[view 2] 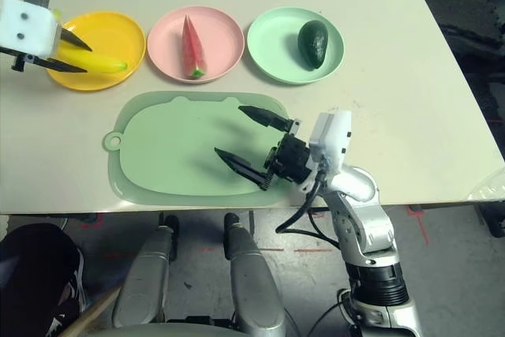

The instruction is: Place the fruits into color-matched plates.

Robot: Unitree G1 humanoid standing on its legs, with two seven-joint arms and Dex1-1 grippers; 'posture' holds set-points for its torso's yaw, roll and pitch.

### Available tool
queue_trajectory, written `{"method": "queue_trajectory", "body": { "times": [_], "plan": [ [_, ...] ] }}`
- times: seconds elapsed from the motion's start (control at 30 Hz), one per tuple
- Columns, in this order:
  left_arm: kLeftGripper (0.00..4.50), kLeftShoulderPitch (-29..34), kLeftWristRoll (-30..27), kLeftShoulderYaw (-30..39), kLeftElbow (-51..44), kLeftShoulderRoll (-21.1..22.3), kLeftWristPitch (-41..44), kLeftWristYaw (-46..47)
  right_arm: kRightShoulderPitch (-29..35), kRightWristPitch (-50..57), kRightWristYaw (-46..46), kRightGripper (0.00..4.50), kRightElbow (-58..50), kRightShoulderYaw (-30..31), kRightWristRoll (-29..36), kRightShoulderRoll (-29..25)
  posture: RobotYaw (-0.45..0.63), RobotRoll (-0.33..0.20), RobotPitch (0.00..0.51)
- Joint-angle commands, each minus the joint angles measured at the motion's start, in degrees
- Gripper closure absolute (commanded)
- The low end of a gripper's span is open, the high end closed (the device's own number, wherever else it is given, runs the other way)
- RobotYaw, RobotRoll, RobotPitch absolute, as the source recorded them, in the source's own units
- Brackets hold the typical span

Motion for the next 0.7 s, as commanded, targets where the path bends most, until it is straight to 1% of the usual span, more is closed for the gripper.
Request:
{"method": "queue_trajectory", "body": {
  "times": [0.03, 0.1, 0.3, 0.37, 0.4, 0.43, 0.57, 0.6, 0.7],
  "plan": [
    [2.97, 2.1, 6.1, -0.8, 3.2, -1.4, 2.1, 10.2, 1.4, -0.2, -0.7, 0.00, -0.5, 1.0, -1.4, 0.2, -0.01, 0.000, 0.416],
    [2.97, 3.0, 8.6, -1.2, 4.1, -2.5, 3.2, 15.1, 0.8, -0.7, -1.1, 0.00, 0.8, 0.9, -1.8, 0.6, -0.01, 0.000, 0.413],
    [2.97, 4.1, 12.0, -0.5, 5.1, -5.3, 4.2, 21.7, -0.4, -0.6, -0.8, 0.00, 1.3, 1.2, -2.1, 0.4, -0.03, 0.000, 0.406],
    [2.22, 4.3, 12.4, -0.2, 5.1, -5.7, 3.6, 22.2, -0.3, -0.5, -0.5, 0.00, 1.3, 1.2, -2.1, 0.1, -0.04, 0.000, 0.408],
    [1.97, 4.3, 12.5, -0.1, 5.1, -5.9, 3.3, 22.3, -0.3, -0.5, -0.4, 0.00, 1.3, 1.1, -2.1, 0.0, -0.03, 0.000, 0.408],
    [1.62, 4.4, 12.7, 0.1, 5.1, -5.9, 2.9, 22.3, -0.2, -0.5, -0.5, 0.00, 1.3, 0.9, -2.0, -0.1, -0.03, 0.000, 0.408],
    [0.24, 4.3, 13.1, 0.8, 4.9, -5.1, 1.4, 22.2, 0.0, -0.1, -0.7, 0.00, 1.2, 0.4, -1.7, -0.5, -0.03, 0.000, 0.413],
    [0.02, 4.2, 13.0, 1.1, 4.8, -4.8, 1.1, 22.0, 0.1, 0.1, -0.8, 0.00, 1.3, 0.2, -1.6, -0.6, -0.03, 0.000, 0.413],
    [0.02, 4.2, 10.8, 3.7, 4.6, -3.7, 0.8, 19.7, -0.1, 0.6, -1.3, 0.00, 2.1, -0.9, -1.0, -0.9, -0.02, 0.000, 0.417]
  ]
}}
